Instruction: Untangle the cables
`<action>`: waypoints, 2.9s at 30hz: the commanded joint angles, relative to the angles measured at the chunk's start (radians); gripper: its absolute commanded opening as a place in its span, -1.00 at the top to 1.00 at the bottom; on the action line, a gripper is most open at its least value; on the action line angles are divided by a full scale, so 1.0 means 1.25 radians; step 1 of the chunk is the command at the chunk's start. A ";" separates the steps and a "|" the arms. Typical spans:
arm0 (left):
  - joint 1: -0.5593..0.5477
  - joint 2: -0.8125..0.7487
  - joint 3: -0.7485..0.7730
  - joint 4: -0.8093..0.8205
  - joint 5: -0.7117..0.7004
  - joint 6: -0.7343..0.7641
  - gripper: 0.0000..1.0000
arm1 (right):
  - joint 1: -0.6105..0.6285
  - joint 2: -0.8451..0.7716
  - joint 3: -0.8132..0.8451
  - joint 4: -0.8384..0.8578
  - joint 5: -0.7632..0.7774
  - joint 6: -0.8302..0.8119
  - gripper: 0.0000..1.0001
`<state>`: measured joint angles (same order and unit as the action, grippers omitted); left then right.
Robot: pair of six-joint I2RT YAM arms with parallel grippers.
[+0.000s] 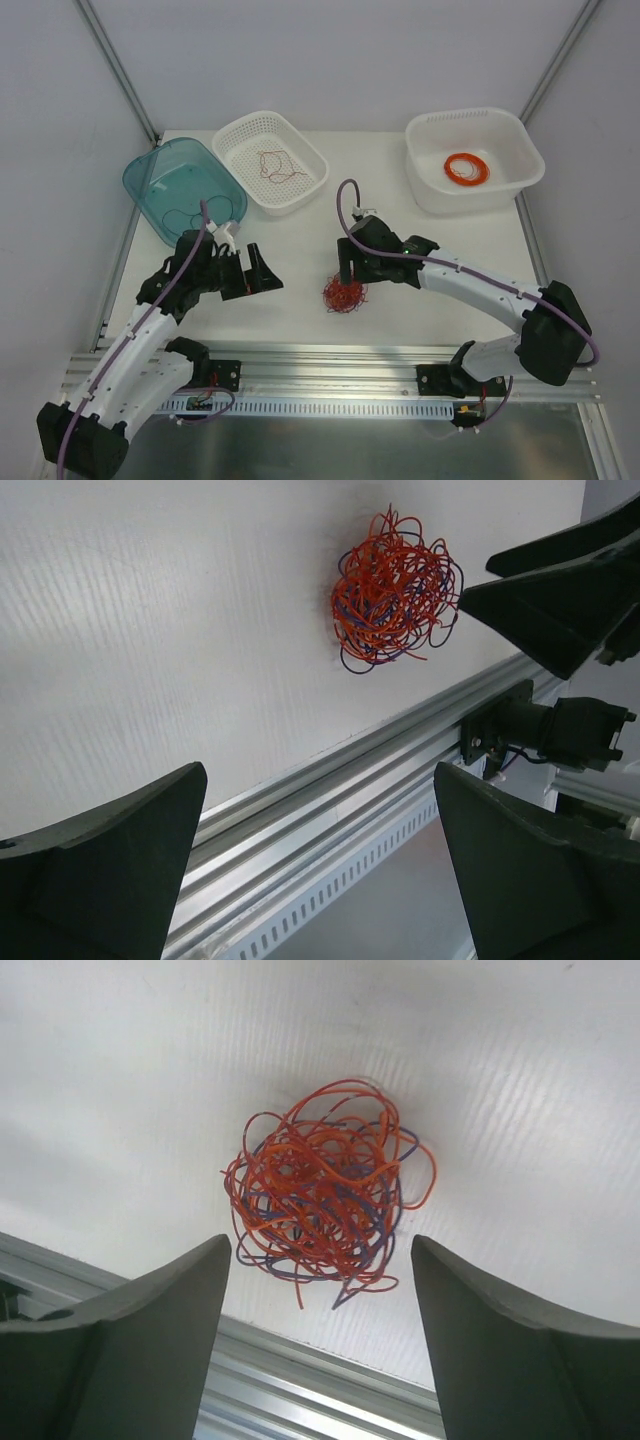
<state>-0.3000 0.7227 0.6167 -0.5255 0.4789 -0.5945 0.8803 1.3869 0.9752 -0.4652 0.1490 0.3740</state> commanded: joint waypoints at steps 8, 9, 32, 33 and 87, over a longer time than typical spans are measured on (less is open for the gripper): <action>-0.165 0.148 0.006 0.168 -0.118 -0.041 -0.98 | 0.016 -0.039 0.047 -0.100 0.059 -0.104 -0.20; -0.175 0.160 0.009 0.186 -0.138 -0.046 -0.98 | 0.019 -0.032 0.044 -0.100 0.050 -0.108 -0.17; -0.404 0.559 0.147 0.332 -0.244 -0.109 -0.98 | 0.006 -0.012 -0.221 0.138 -0.022 -0.026 0.45; -0.407 0.567 0.152 0.337 -0.243 -0.109 -0.98 | 0.006 -0.015 -0.227 0.146 -0.037 -0.022 0.46; -0.354 0.356 0.126 0.344 -0.275 0.115 0.95 | -0.261 -0.505 -0.086 -0.179 -0.003 -0.199 0.99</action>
<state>-0.7437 1.1992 0.7956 -0.0479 0.1314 -0.5365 0.5575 0.7528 0.8375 -0.5987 0.1425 0.1780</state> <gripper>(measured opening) 0.028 0.025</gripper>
